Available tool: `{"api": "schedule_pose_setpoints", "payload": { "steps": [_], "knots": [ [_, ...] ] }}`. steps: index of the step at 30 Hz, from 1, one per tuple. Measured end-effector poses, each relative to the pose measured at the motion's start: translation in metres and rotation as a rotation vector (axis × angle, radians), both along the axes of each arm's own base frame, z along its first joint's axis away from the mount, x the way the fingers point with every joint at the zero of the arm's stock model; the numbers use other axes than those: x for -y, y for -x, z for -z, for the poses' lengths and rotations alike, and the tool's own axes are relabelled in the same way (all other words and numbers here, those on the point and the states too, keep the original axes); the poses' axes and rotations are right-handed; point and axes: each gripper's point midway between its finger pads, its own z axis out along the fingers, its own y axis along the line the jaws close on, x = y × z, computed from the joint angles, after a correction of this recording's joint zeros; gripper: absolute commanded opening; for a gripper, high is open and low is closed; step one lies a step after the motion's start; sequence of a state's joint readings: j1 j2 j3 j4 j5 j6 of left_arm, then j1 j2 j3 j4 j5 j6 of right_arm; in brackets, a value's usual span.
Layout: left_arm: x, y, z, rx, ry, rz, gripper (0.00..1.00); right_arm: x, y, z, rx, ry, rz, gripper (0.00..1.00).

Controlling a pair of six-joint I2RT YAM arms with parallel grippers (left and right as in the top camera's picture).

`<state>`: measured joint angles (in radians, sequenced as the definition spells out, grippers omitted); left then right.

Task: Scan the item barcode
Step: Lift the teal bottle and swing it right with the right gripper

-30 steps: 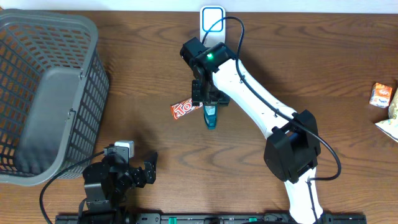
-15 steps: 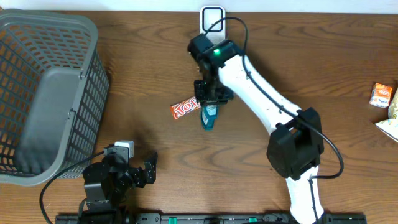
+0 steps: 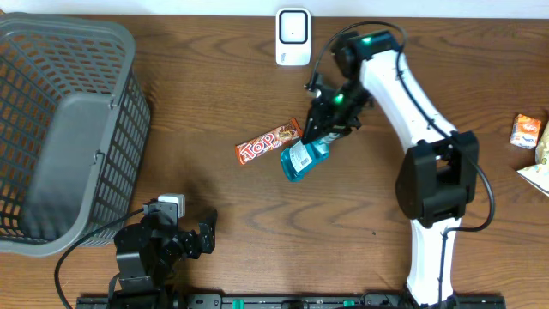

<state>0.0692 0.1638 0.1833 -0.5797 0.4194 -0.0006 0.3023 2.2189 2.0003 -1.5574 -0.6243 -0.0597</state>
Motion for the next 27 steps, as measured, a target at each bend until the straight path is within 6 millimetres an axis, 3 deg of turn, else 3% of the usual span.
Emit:
{"api": "schedule_pose_setpoints", "payload": {
  "steps": [14, 19, 27],
  "knots": [
    [0.000, 0.000, 0.000, 0.000, 0.000, 0.000, 0.98, 0.023, 0.005, -0.035, 0.028, -0.224, -0.056, 0.14],
    [0.000, 0.000, 0.000, 0.000, 0.000, 0.000, 0.98, 0.029, 0.009, -0.071, 0.149, -0.244, -0.072, 0.13],
    [0.000, 0.000, 0.000, 0.000, 0.000, 0.000, 0.98, 0.045, 0.037, -0.144, 0.384, -0.189, -0.089, 0.12]
  ]
}}
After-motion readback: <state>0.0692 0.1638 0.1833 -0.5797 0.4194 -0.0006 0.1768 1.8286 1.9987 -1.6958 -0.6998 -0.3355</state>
